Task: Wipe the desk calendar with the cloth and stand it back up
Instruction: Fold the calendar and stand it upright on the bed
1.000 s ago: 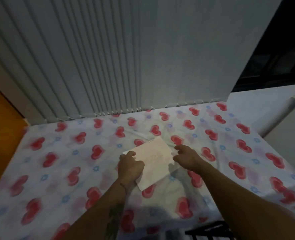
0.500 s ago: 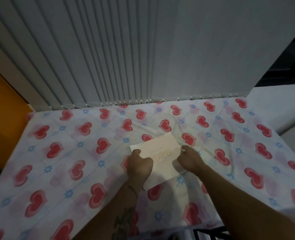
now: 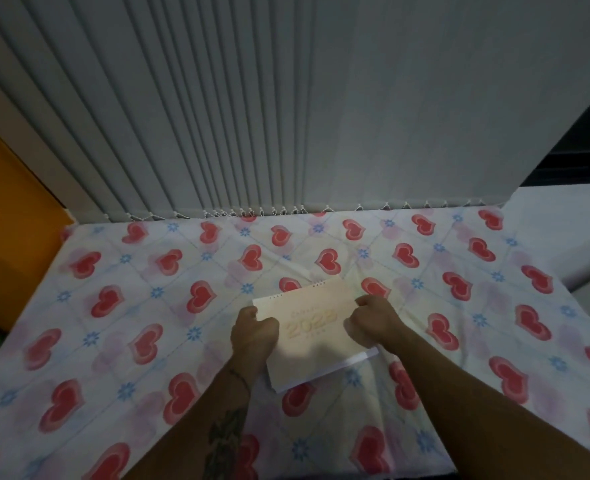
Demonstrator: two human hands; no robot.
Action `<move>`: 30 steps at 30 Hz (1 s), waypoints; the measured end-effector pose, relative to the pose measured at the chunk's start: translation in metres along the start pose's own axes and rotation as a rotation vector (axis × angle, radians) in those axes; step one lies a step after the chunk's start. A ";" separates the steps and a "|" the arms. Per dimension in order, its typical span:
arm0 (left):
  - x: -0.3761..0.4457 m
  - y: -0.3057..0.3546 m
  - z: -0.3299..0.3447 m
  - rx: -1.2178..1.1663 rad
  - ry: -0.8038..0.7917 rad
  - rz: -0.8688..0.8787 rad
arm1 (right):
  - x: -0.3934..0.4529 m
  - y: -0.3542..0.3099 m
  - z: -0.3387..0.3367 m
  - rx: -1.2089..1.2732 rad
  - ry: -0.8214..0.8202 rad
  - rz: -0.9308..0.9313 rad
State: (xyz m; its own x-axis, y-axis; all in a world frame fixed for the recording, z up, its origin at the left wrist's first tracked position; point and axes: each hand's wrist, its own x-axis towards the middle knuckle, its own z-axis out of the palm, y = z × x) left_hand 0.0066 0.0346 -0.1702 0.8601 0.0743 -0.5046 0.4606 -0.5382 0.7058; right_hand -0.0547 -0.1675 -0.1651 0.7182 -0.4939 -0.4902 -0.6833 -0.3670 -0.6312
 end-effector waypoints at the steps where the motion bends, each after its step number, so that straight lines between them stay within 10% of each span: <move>1: -0.001 -0.002 0.001 0.007 0.004 0.010 | 0.001 0.001 0.001 -0.019 0.001 -0.008; 18: -0.005 0.007 0.003 -0.292 0.114 -0.030 | -0.008 0.010 0.007 0.092 0.139 0.005; 30: -0.019 0.074 -0.013 -0.382 0.119 0.291 | -0.008 -0.026 -0.039 0.403 0.208 -0.123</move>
State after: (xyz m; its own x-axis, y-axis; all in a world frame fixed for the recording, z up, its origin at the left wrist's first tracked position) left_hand 0.0271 0.0039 -0.1018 0.9739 0.0738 -0.2145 0.2254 -0.2062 0.9522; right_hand -0.0476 -0.1847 -0.1220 0.7207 -0.6285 -0.2926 -0.4599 -0.1176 -0.8801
